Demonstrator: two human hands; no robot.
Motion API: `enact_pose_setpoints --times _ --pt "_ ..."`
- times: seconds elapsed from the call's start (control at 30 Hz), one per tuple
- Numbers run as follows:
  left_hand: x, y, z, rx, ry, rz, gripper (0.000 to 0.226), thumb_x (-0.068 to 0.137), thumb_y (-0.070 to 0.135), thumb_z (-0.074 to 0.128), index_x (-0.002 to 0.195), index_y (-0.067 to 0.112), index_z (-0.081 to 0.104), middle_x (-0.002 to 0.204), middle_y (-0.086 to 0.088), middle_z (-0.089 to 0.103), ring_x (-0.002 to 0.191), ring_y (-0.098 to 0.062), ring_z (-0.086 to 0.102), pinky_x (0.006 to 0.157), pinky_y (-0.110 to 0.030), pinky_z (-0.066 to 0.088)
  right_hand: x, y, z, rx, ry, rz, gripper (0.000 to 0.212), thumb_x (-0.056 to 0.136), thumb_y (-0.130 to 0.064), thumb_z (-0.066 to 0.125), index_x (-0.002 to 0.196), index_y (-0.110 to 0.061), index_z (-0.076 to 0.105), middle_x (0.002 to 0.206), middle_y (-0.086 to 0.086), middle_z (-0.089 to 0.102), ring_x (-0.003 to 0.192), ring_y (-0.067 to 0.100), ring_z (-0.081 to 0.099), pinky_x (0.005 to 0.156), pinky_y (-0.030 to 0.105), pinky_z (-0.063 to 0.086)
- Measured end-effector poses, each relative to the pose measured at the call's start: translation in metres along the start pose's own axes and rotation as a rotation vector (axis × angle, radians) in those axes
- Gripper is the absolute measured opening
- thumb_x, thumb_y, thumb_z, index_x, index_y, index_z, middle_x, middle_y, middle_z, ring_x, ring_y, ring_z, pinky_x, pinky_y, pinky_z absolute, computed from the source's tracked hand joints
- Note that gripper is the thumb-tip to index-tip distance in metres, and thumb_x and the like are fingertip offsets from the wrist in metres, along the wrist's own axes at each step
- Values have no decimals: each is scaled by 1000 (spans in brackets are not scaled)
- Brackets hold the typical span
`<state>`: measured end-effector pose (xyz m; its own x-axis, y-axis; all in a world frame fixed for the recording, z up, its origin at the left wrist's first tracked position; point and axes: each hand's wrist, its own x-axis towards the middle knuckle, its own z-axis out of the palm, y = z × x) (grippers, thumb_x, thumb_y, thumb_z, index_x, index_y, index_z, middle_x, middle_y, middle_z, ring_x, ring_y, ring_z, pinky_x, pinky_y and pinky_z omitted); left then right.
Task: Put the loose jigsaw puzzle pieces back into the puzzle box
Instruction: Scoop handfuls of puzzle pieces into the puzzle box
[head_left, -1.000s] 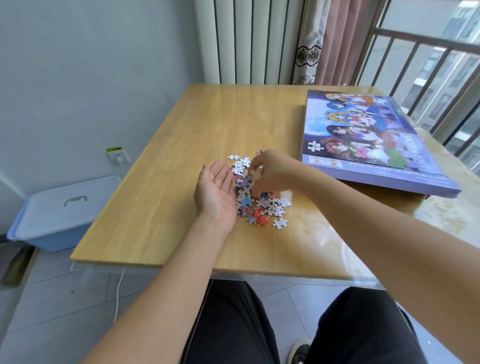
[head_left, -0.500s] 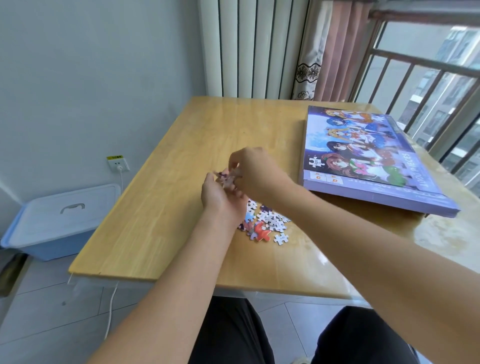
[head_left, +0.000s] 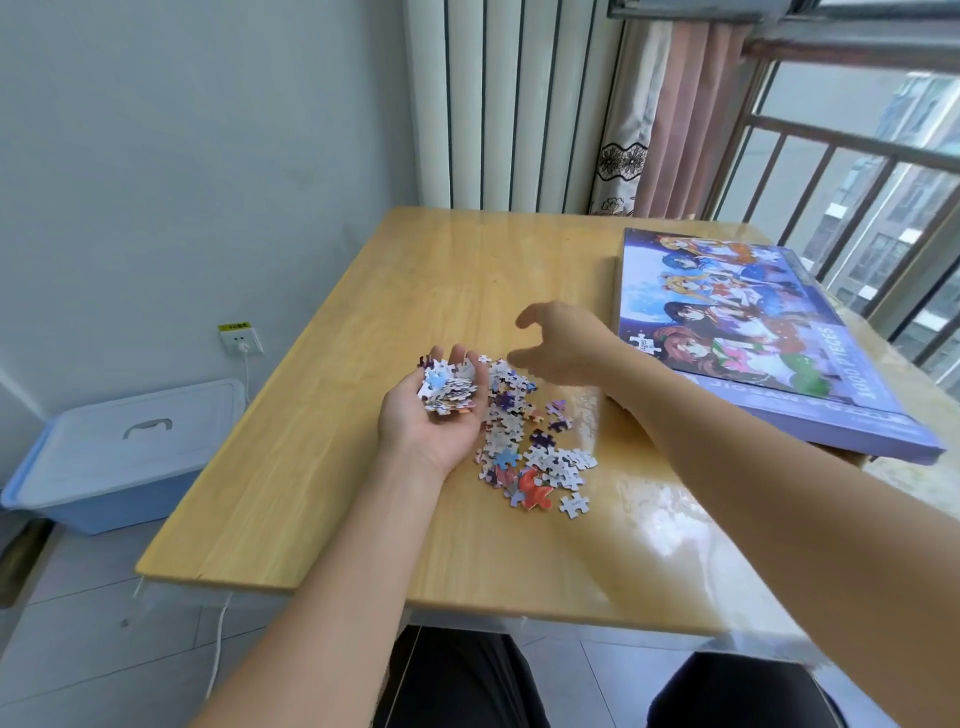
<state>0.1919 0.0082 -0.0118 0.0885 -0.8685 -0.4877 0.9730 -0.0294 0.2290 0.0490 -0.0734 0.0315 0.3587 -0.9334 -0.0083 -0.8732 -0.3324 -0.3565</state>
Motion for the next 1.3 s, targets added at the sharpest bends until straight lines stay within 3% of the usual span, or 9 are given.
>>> enact_pose_setpoints --times 0.13,0.23,0.33,0.47,0.57,0.73,0.93,1.13,1.3 --pt "-2 6 -5 38 -10 14 26 103 15 42 105 8 67 106 -14 70 98 -30 67 84 -39 58 14 1 23 -79 -315 -17 102 79 -71 67 159 -26 22 161 4 35 143 26 39 115 44 37" --pt "-2 13 -8 129 -17 46 26 102 17 43 99 11 68 96 -11 72 91 -27 68 81 -37 57 11 -8 26 -161 -405 -140 113 63 -78 74 157 -41 23 163 -6 26 148 24 27 118 51 31" --pt "-4 19 -12 225 -31 71 25 100 18 45 97 12 69 94 -9 74 90 -25 68 79 -35 57 -1 -18 23 -275 -463 -211 119 51 -78 81 153 -45 29 159 -6 30 145 25 31 115 53 35" --pt "-5 20 -13 247 -31 78 24 99 18 47 96 10 70 97 -6 74 86 -24 68 79 -34 57 -15 -21 18 -185 -384 -258 89 60 -58 90 138 -37 54 135 -1 52 119 23 53 99 40 48" --pt "-5 17 -13 242 -30 68 21 98 17 48 95 10 68 96 -5 73 84 -22 67 79 -33 57 -20 -18 20 -128 -332 -285 64 70 -45 89 126 -30 62 125 -2 57 106 19 55 81 31 44" --pt "-4 11 -11 273 -15 74 19 97 18 50 93 12 67 85 -3 75 80 -20 69 65 -29 59 -23 -10 24 -71 -286 -288 33 80 -33 83 107 -29 66 110 -4 59 97 17 56 76 29 42" --pt "0 3 -3 278 26 65 17 96 16 46 89 15 62 84 -3 70 75 -18 67 64 -27 58 -25 -1 17 58 -242 -200 26 73 -24 88 92 -29 70 100 -2 67 89 18 64 74 32 55" --pt "0 -3 2 255 77 68 21 96 18 42 80 17 56 80 -4 65 60 -17 65 60 -26 54 -26 12 15 310 -178 -86 20 74 0 82 88 -13 77 73 -3 65 53 4 60 47 12 44" --pt "-3 -16 14 266 92 66 24 101 25 45 79 18 54 72 -3 65 59 -17 64 59 -24 53 -30 11 -12 701 -57 -23 15 77 11 78 86 0 72 65 4 69 57 13 71 60 25 61"
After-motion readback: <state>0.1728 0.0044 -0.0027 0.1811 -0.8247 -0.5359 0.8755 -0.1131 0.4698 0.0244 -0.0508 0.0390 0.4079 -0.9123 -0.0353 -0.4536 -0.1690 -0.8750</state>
